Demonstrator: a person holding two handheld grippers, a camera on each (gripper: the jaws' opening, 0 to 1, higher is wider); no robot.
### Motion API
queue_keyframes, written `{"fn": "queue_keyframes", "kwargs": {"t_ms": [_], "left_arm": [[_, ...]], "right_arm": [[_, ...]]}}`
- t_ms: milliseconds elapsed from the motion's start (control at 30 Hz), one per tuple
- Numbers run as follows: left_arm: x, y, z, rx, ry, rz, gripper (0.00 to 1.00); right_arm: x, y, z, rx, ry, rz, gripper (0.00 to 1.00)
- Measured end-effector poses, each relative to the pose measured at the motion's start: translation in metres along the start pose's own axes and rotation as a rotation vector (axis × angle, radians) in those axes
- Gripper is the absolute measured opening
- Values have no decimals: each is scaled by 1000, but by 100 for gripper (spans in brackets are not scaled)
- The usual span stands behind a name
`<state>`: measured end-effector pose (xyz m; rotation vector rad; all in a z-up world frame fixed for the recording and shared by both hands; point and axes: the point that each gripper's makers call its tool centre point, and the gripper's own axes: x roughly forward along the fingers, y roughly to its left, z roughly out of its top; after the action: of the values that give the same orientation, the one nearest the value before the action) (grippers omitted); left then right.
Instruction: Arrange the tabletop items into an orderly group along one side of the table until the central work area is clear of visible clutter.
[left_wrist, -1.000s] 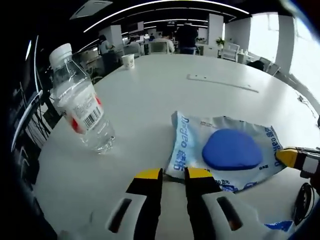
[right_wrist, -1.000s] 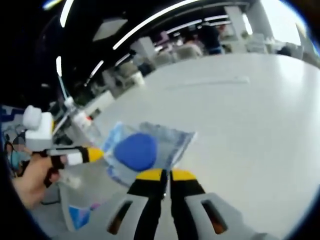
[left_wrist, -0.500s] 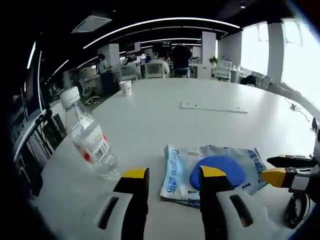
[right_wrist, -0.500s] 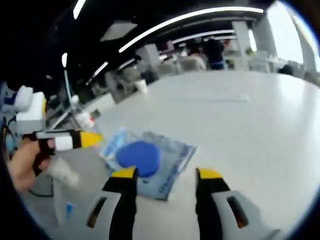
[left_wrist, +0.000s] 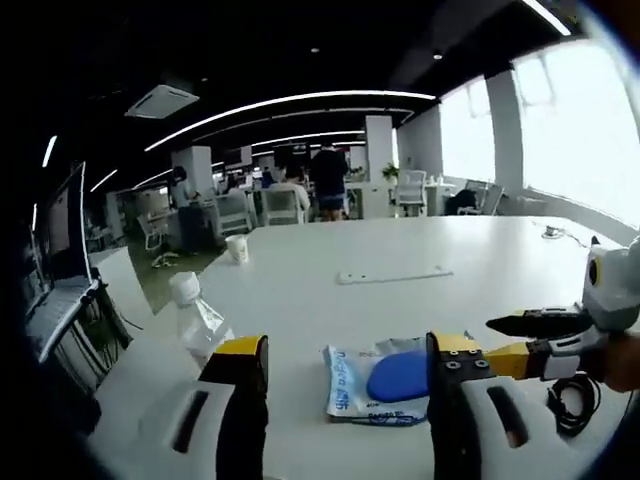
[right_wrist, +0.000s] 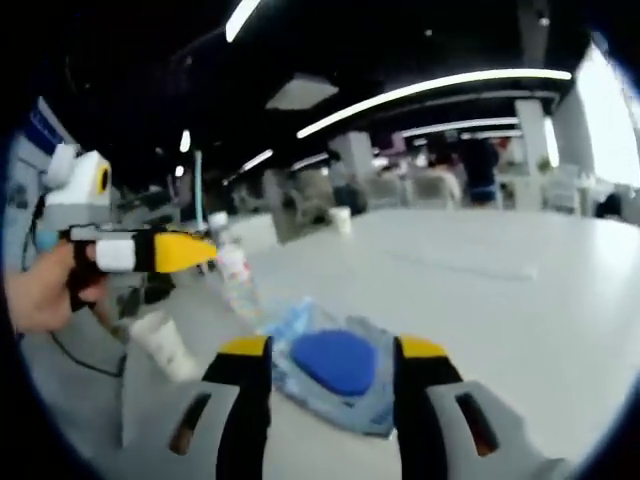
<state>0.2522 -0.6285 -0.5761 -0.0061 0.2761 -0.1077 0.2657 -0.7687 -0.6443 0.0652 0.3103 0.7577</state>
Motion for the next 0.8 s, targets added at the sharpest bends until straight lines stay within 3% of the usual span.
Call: {"fn": "queue_keyframes", "kwargs": {"t_ms": [133,233,400,500,633,700,800], "left_arm": [[-19,14,-4,32,-3,-5,68],[-28,27,-16,44,32,0,68],[-44,47,-24,-31,49,-43,71],[-52,60,-32,-24,80,-54,79],[-70,70,-54,16,165,-187,80],[-76,88,-67,39,222,-177,81],[-80,103,-73,76,229,-193,86]], "right_arm": [[7,21,1,-23,2,67,45],[12,33,1,-32,1,109,45],[19,55,6,-69,-11,183,45],[22,72,5,-92,-5,239,46],[25,98,0,-148,11,332,46],[27,115,-5,-175,29,389,46],[29,137,-12,-212,52,466,46]]}}
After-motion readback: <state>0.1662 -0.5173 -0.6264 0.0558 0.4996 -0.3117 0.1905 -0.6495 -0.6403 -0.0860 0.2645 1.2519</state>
